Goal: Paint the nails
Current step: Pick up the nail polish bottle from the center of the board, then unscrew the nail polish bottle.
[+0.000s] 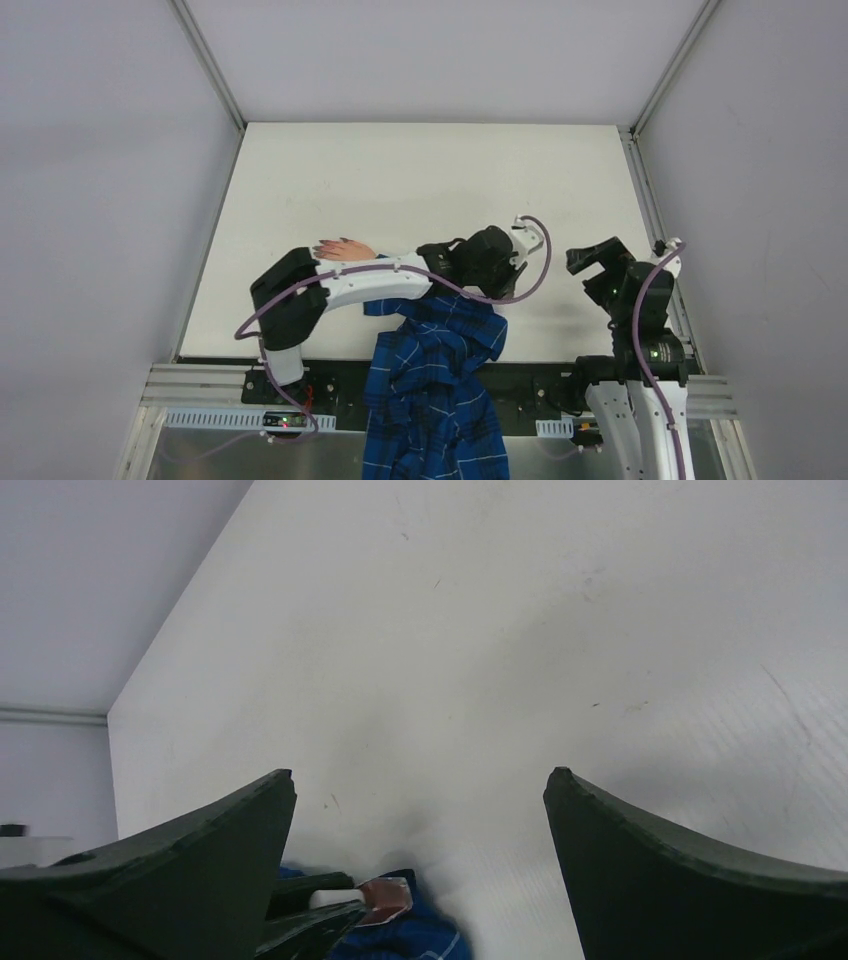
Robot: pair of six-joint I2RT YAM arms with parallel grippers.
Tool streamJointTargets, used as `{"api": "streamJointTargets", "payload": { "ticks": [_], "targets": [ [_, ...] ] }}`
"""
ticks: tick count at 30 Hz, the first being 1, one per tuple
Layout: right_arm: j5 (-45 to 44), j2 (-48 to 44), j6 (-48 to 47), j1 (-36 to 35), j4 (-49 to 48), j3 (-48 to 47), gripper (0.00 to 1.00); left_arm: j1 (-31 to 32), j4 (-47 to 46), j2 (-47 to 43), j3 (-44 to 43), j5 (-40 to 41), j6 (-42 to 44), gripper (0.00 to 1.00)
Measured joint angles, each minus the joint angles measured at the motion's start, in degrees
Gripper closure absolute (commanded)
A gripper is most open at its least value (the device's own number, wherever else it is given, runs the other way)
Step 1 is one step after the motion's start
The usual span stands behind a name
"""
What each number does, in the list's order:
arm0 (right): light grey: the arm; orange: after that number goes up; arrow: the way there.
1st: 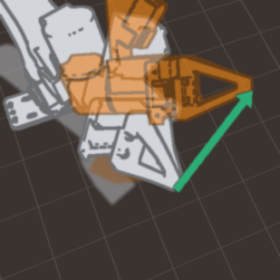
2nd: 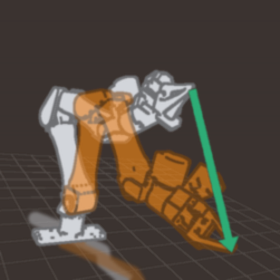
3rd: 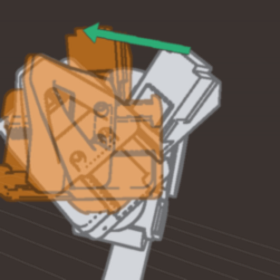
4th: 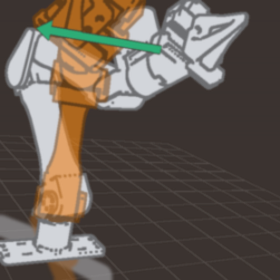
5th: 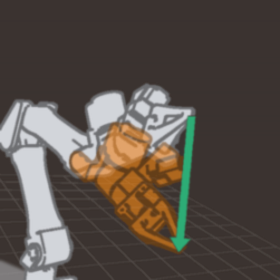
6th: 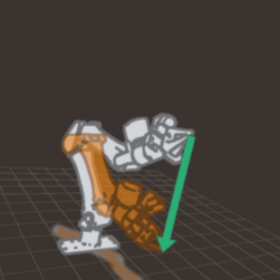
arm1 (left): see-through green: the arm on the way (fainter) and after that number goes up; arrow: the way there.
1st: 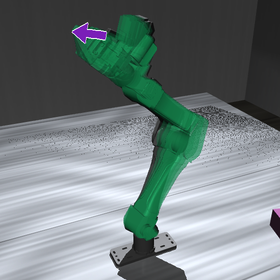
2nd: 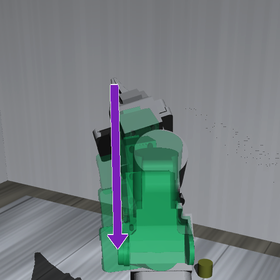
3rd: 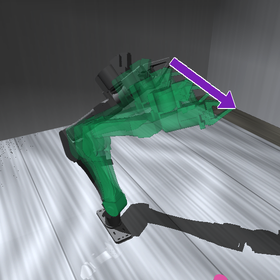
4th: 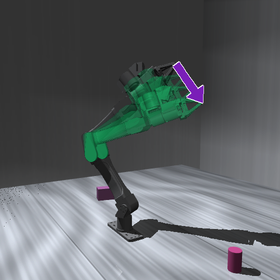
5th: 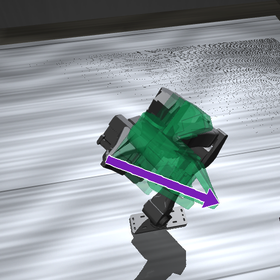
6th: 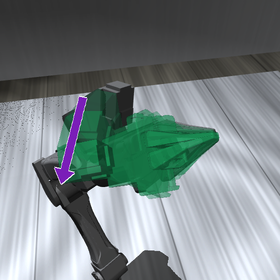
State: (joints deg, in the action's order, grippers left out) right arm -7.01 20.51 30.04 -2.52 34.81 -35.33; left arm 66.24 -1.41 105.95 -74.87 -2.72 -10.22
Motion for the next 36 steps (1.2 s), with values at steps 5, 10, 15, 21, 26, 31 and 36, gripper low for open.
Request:
{"api": "streamJointTargets", "payload": {
  "ticks": [5,10,15,21,26,31,36],
  "targets": [
    [12.7,4.5,-3.0,0.0,-5.1,1.7,0.01,-2.7,8.9,-9.9,-1.1,-3.8,-6.2,1.00],
    [30.4,10.2,-4.9,0.0,-13.6,4.1,0.01,-11.2,12.0,-19.1,2.4,-14.1,-14.6,1.00],
    [47.1,13.9,-5.2,-1.8,-22.6,4.8,0.02,-19.8,14.8,-22.6,5.4,-25.7,-19.6,1.00],
    [52.3,16.4,-5.7,-12.0,-29.3,4.4,0.06,-25.0,16.7,-22.6,5.7,-36.5,-17.3,1.00],
    [49.0,21.7,-7.0,-24.4,-32.9,2.9,0.11,-26.6,17.0,-25.6,7.5,-40.2,-12.9,1.00],
    [42.1,25.7,-8.2,-35.2,-38.3,2.9,0.17,-26.6,17.4,-33.4,10.3,-40.5,-8.7,1.00],
    [34.4,29.1,-9.7,-41.8,-42.2,2.8,0.25,-26.6,16.9,-35.7,10.4,-40.6,-7.6,1.00]
  ]
}}
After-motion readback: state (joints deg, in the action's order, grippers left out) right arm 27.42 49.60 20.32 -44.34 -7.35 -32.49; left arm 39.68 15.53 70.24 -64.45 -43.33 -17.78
